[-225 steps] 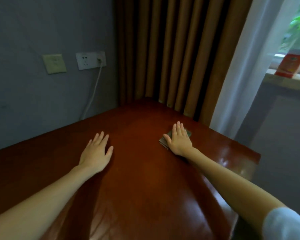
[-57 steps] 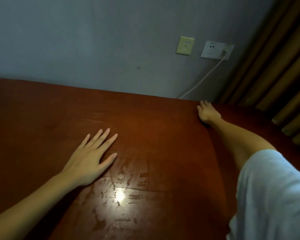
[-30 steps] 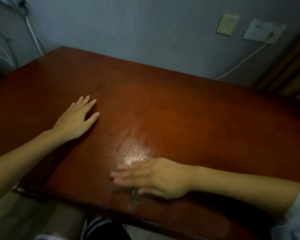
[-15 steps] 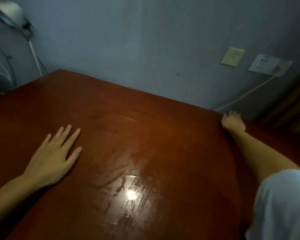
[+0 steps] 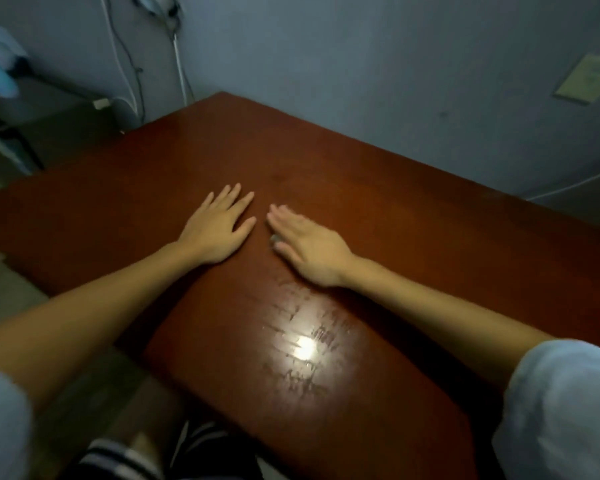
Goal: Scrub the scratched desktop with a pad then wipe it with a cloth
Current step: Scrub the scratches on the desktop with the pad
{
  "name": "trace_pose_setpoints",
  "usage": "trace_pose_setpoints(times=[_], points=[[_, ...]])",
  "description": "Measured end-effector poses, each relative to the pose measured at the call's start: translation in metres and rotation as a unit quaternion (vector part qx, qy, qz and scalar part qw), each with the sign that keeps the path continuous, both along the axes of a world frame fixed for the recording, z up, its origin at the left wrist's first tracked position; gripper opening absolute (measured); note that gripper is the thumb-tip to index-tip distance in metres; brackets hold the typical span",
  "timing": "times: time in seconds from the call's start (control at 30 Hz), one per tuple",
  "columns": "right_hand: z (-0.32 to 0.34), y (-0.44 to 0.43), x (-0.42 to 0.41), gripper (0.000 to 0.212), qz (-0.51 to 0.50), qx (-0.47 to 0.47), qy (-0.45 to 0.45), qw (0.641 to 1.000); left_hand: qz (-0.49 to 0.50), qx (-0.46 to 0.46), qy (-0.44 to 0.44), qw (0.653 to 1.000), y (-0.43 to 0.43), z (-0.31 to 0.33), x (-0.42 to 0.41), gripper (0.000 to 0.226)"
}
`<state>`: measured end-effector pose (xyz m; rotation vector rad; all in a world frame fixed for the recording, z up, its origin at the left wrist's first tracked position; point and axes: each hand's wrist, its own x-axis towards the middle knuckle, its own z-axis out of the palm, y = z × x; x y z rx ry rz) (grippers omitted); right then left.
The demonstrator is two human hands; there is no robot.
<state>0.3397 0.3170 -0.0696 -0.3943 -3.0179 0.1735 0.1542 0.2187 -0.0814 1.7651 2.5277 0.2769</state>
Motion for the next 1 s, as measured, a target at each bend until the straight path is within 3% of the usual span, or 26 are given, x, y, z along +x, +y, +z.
trace_pose_setpoints(times=[0.2, 0.3, 0.4, 0.47, 0.57, 0.63, 0.7, 0.77, 0.8, 0.87, 0.93, 1.0], points=[[-0.008, -0.151, 0.068, 0.061, 0.207, -0.019, 0.01, 0.978, 0.007, 0.041, -0.055, 0.998, -0.011, 0.01, 0.01, 0.05], [-0.004, -0.172, 0.089, 0.056, 0.276, -0.005, -0.001, 0.961, 0.01, 0.035, -0.054, 0.998, -0.013, 0.009, 0.014, 0.051], [0.0, -0.15, 0.096, 0.052, 0.258, -0.059, -0.003, 0.964, 0.007, 0.032, -0.047, 0.998, -0.013, 0.008, 0.013, 0.051], [0.004, -0.106, 0.103, 0.049, 0.168, -0.077, 0.013, 0.983, 0.004, 0.034, -0.043, 0.998, -0.011, 0.005, 0.011, 0.051], [0.004, 0.004, 0.123, 0.049, -0.062, -0.047, 0.05, 0.996, 0.013, 0.041, -0.035, 0.998, -0.009, 0.0, 0.008, 0.051], [0.006, 0.091, 0.146, 0.046, -0.258, -0.039, 0.052, 0.964, 0.016, 0.047, -0.029, 0.998, -0.008, -0.002, 0.007, 0.051], [0.012, 0.158, 0.164, 0.047, -0.43, -0.056, 0.05, 0.9, 0.019, 0.051, -0.027, 0.998, -0.007, -0.003, 0.006, 0.051], [0.013, 0.186, 0.159, 0.05, -0.51, -0.066, 0.029, 0.857, 0.021, 0.054, -0.026, 0.998, -0.007, -0.003, 0.006, 0.051], [0.012, 0.184, 0.146, 0.051, -0.502, -0.068, 0.025, 0.862, 0.022, 0.057, -0.026, 0.998, -0.007, -0.003, 0.006, 0.051], [0.01, 0.151, 0.108, 0.054, -0.41, -0.065, 0.021, 0.91, 0.019, 0.059, -0.03, 0.998, -0.007, -0.002, 0.006, 0.05], [0.01, 0.089, 0.072, 0.056, -0.26, -0.046, -0.001, 0.965, 0.018, 0.057, -0.031, 0.998, -0.007, -0.002, 0.007, 0.05], [0.009, 0.017, 0.051, 0.058, -0.078, 0.009, -0.008, 0.997, 0.015, 0.051, -0.029, 0.998, -0.006, -0.001, 0.007, 0.051]])
